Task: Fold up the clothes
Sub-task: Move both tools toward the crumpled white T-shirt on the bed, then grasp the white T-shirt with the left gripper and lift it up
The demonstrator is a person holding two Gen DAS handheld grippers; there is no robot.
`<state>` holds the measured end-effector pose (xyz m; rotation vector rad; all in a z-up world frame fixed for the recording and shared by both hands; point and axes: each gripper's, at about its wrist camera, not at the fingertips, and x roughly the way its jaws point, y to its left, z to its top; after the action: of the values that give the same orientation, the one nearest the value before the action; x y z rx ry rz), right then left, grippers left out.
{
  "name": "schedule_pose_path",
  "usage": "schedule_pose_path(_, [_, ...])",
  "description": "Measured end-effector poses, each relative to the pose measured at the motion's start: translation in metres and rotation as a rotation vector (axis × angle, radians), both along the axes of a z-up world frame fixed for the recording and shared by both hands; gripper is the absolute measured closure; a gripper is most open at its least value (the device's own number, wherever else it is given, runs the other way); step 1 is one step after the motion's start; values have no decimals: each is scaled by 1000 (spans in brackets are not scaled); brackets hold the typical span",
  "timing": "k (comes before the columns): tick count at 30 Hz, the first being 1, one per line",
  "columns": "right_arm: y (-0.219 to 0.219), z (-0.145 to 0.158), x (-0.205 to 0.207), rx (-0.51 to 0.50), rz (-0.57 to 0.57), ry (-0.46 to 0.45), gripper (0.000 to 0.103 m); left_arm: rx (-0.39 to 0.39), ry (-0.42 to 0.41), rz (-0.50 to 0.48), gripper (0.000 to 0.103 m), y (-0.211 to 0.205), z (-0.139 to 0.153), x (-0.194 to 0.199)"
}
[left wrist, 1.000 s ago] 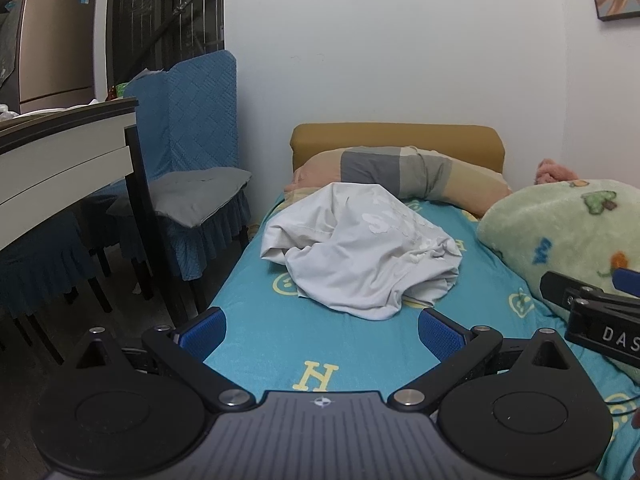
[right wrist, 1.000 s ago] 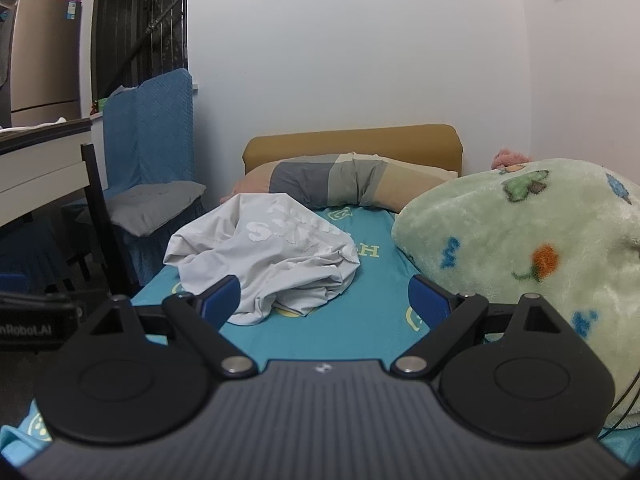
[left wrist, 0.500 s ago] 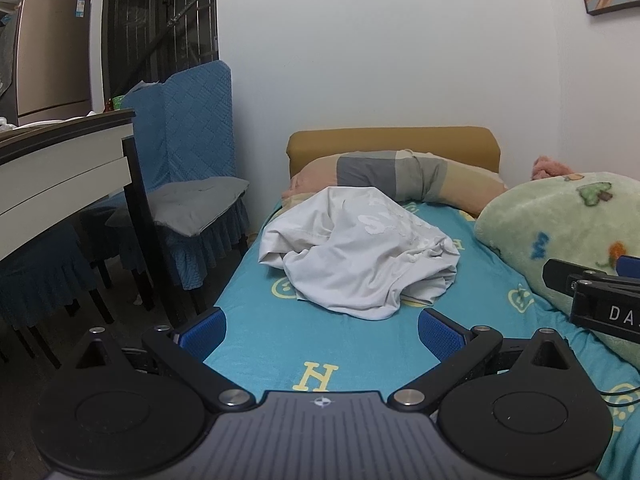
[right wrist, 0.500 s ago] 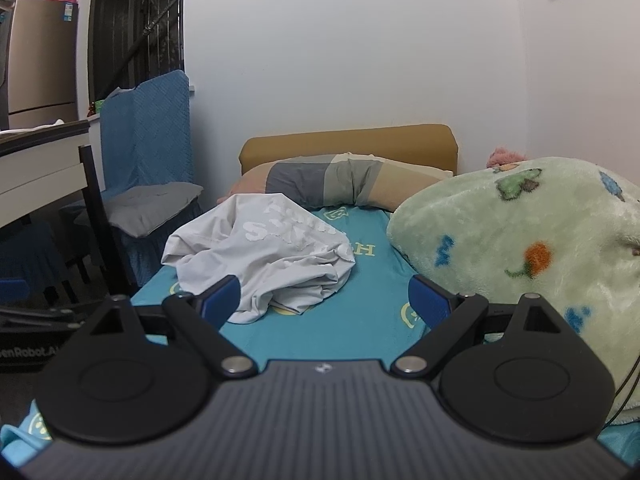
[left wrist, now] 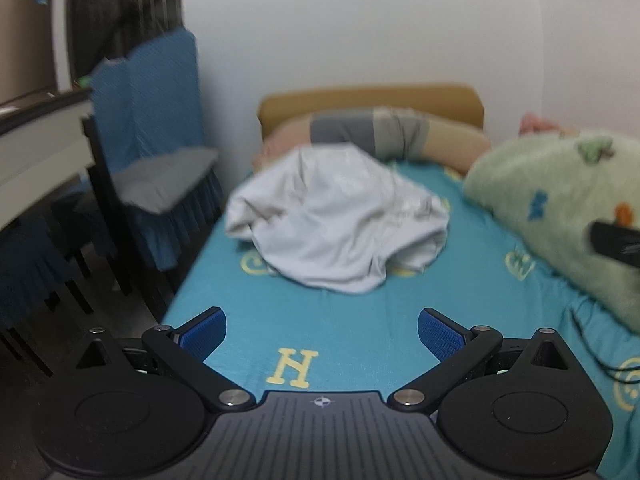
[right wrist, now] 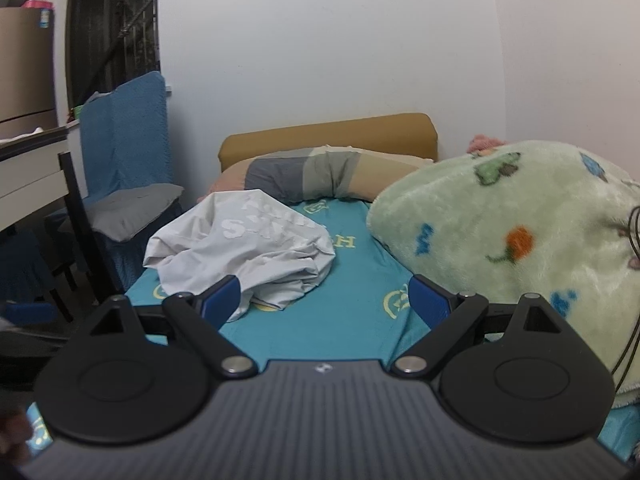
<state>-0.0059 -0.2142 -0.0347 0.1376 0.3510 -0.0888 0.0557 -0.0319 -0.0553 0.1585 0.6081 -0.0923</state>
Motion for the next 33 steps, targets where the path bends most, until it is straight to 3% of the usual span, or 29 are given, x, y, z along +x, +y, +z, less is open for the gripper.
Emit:
schedule_pose_path(4, [-10,-12,13,25,-20,35,11,34,63,-50,1,-16,-36,58])
schedule_pose_path(9, [-24,-38,40,65,-41,95,11,118,61,-129,6,-39,-81,116])
schedule_pose_path(12, [-32,-58,63,80,-43,122,11,156,69,-178,18,-46,-107,144])
schedule_pose_path(14, [-35,-73,77,74,-40,142,11,133,35,-208,24,-44,-116,159])
schedule_pose_path(15, [-36,-79,82,72,-38,149,11,136,13,-214,31,-43,-117,164])
schedule_pose_path(17, [-38,-91,90,77,-34,150,11,149,-17,-227,73,-40,-118,171])
schedule_pose_path(20, [-39,-106,102,78,-24,147,11,117,-50,-241,90,-29,-105,171])
schedule_pose_path(26, [-11,-114,117,31,72,60,11,-22,-113,-261,96,2,-34,136])
schedule_pose_path(33, [11,-98,114,20,163,-42,11,-264,-153,-161,99,36,24,60])
